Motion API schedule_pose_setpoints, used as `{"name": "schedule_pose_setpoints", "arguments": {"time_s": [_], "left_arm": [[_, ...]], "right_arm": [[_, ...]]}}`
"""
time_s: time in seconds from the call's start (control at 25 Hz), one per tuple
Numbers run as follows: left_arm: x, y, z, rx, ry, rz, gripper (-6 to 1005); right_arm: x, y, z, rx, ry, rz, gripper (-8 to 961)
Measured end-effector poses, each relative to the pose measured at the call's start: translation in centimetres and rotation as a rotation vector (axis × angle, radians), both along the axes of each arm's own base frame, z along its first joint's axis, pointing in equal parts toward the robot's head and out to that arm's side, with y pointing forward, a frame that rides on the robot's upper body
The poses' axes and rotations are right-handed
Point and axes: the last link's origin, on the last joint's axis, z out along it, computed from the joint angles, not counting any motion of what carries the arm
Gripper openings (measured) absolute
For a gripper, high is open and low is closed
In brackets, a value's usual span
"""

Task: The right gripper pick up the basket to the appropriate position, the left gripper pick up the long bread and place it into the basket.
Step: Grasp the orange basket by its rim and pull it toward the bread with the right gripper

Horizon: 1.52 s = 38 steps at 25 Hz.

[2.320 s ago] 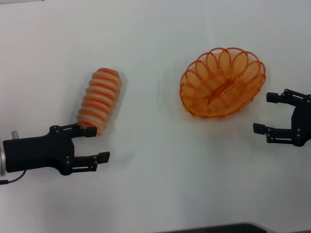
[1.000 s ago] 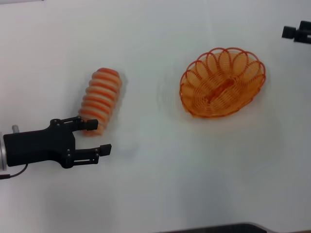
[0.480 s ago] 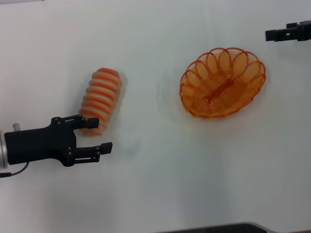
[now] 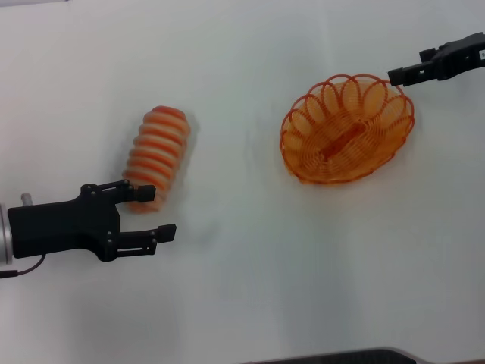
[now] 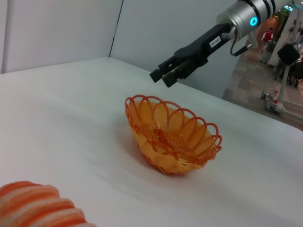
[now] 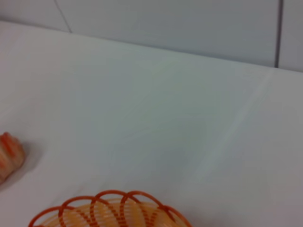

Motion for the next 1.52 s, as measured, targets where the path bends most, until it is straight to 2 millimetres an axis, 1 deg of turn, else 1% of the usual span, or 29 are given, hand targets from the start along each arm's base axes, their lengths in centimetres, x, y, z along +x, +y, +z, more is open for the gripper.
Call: {"name": "schedule_pose_setpoints", "arguments": {"time_s": [0.28, 0.56, 0.8, 1.36, 1.52], "left_arm": [[0.0, 0.0, 0.0, -0.002, 0.001, -0.003, 809], [0.0, 0.0, 0.0, 0.000, 0.001, -0.001, 809], [0.1, 0.0, 0.0, -0.002, 0.002, -0.004, 809], [0.1, 0.0, -0.1, -0.005, 0.004, -0.008, 810], [0.0, -0.1, -0.1, -0.006, 0.004, -0.006, 810]], "right_arm": [[-0.6, 0.6, -1.4, -0.048, -0.078, 0.007, 846], [-0.9, 1.0, -2.7, -0.059, -0.114, 0.026, 829], [-0.9, 0.9, -4.3, -0.087, -0.127, 0.029, 814], [-0.2, 1.1, -4.6, -0.056, -0.153, -0.021, 780], [-0.4, 1.0, -5.3, -0.073, -0.167, -0.011, 628]]}}
